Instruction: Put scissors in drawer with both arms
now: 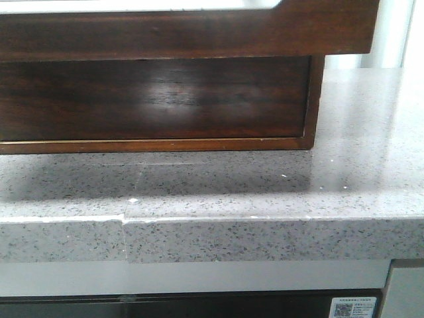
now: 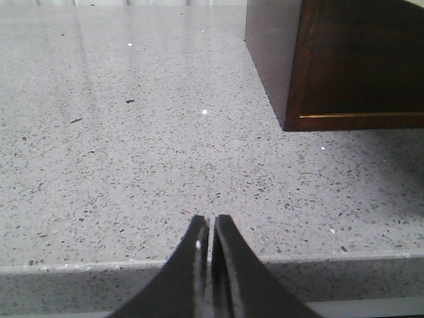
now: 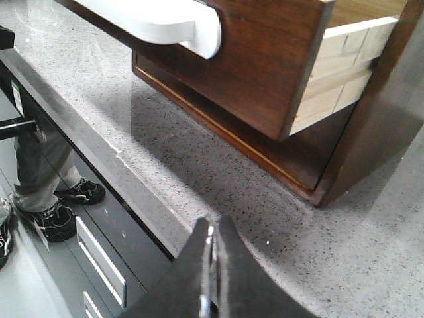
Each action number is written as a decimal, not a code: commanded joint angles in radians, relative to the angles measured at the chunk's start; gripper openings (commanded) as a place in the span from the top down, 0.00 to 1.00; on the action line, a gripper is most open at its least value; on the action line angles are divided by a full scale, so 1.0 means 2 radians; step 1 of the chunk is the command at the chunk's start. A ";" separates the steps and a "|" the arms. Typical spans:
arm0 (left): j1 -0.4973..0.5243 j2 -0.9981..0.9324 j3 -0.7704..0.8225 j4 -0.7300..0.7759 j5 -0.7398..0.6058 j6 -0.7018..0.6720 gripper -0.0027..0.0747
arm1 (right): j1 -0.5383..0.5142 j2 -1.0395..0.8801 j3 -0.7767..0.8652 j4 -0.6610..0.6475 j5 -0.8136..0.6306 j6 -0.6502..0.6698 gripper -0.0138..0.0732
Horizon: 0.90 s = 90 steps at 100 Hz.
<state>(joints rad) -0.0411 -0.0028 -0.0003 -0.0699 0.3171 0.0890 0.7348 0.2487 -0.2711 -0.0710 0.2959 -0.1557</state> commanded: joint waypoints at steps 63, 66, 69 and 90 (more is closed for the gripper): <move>0.000 -0.016 0.011 -0.001 -0.035 -0.004 0.99 | 0.000 0.003 -0.013 0.000 -0.040 0.000 0.91; 0.000 -0.016 0.011 -0.001 -0.035 -0.004 0.99 | 0.000 0.003 -0.013 0.000 -0.041 0.000 0.91; 0.000 -0.016 0.011 -0.001 -0.035 -0.004 0.99 | 0.000 0.003 -0.013 -0.001 -0.046 0.000 0.91; 0.000 -0.016 0.011 -0.001 -0.035 -0.004 0.99 | -0.059 0.003 -0.010 -0.015 -0.117 0.040 0.91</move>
<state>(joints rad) -0.0411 -0.0028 -0.0003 -0.0683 0.3193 0.0890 0.6798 0.2487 -0.2711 -0.0710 0.2095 -0.1261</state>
